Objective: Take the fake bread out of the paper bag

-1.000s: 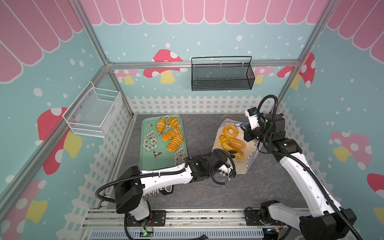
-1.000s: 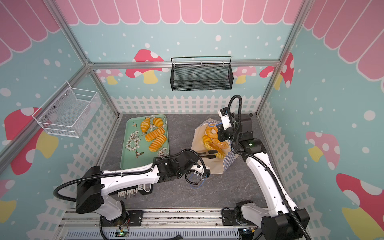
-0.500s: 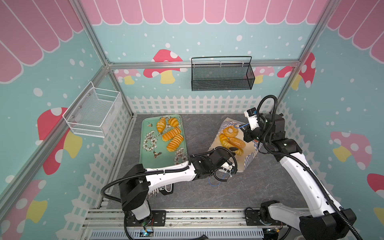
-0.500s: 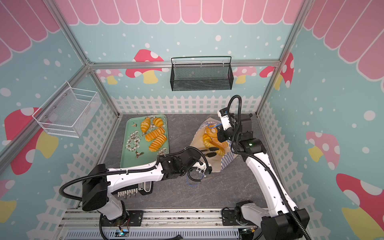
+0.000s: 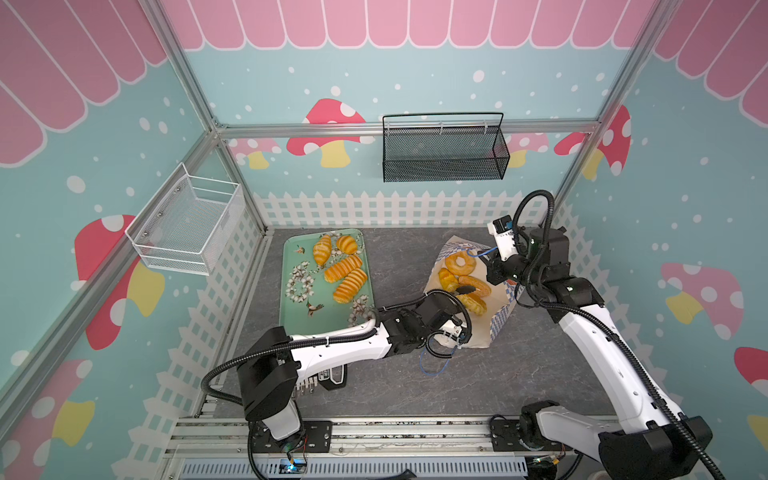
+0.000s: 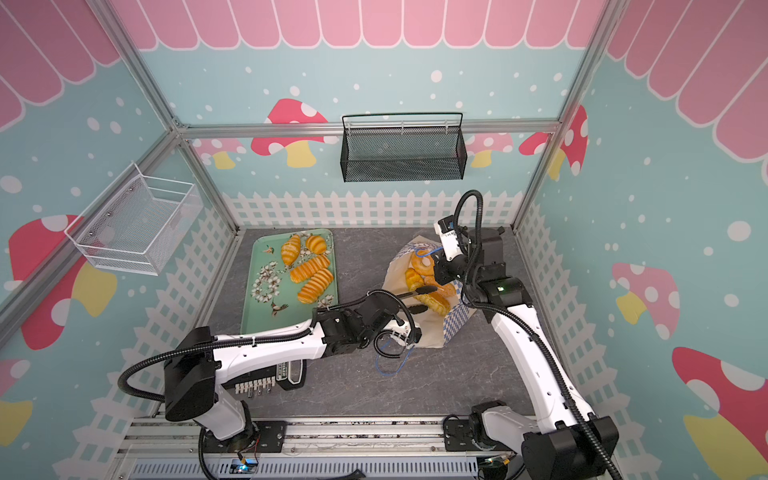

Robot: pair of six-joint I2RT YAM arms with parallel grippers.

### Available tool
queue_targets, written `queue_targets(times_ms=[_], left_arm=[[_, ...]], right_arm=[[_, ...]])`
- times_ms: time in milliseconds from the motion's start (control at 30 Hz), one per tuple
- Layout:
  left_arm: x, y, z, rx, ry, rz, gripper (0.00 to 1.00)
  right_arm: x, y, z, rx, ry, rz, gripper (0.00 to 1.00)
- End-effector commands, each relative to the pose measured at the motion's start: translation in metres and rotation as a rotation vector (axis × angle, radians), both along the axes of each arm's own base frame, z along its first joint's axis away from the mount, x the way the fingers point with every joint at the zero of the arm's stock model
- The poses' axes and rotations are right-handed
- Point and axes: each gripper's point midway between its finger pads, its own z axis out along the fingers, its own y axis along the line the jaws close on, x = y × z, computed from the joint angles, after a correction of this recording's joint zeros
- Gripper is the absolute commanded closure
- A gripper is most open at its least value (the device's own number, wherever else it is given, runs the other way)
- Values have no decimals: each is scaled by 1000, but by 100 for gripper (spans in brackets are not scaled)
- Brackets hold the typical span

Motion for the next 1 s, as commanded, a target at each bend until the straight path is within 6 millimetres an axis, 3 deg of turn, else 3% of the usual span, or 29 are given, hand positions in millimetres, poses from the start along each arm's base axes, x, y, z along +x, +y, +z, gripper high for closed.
queue_targets(times_ms=[0, 233, 400, 667, 967], left_arm=[[8, -4, 5, -4, -24, -8, 65], [10, -4, -3, 19, -16, -7, 70], [7, -3, -5, 21, 6, -8, 61], [9, -3, -7, 26, 18, -2, 60], [2, -6, 3, -40, -7, -36, 64]], right_arm=[[-1, 6, 2, 4, 12, 28, 100], [-1, 5, 2, 2, 11, 26, 100], [-2, 4, 0, -3, 14, 22, 100], [-1, 5, 0, 1, 15, 26, 100], [-1, 3, 0, -3, 14, 17, 100]])
